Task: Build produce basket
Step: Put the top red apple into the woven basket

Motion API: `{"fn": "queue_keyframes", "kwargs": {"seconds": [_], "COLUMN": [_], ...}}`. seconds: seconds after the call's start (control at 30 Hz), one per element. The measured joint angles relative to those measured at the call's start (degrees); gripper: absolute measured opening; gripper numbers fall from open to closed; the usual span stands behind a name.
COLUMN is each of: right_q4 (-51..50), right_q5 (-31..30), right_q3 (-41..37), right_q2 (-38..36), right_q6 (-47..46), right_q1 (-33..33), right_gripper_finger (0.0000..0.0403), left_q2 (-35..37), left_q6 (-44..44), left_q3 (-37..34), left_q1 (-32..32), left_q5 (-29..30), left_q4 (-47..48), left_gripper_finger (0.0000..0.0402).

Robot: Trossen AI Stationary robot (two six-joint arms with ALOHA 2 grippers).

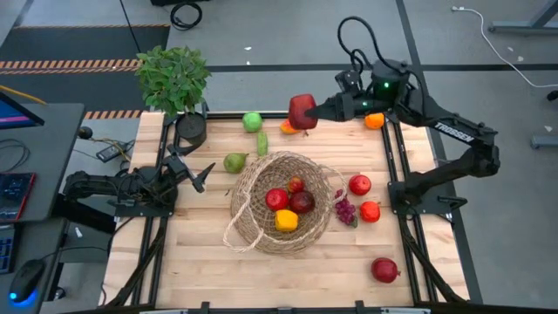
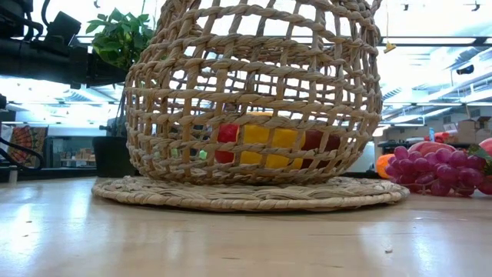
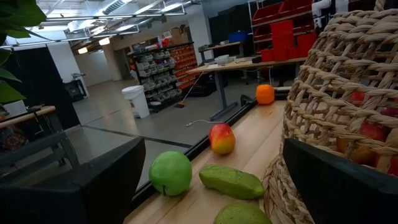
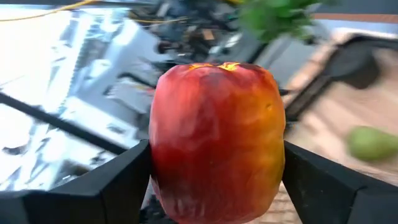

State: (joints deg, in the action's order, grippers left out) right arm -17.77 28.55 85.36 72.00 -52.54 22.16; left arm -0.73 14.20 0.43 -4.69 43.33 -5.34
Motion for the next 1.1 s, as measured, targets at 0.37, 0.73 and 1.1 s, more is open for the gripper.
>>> {"fn": "queue_keyframes", "kwargs": {"seconds": [0.37, 0.73, 1.1], "right_q4": [6.8, -3.3, -16.8], "right_q5": [-4.8, -28.3, -33.4], "right_q3": [0.0, 0.0, 0.1], "right_q2": [0.1, 0.4, 7.0], "right_q6": [4.9, 41.4, 45.6], "right_q1": [-11.3, -25.9, -34.1], "right_gripper_finger": [0.0332, 0.0332, 0.0333], "left_q2": [0.0, 0.0, 0.0], "left_q6": [0.0, 0.0, 0.0], "left_q3": [0.0, 0.0, 0.0], "left_q1": [0.0, 0.0, 0.0], "left_q5": [0.0, 0.0, 0.0], "left_q4": [0.0, 0.0, -0.2], "left_gripper_finger": [0.0388, 0.0388, 0.0388]}}
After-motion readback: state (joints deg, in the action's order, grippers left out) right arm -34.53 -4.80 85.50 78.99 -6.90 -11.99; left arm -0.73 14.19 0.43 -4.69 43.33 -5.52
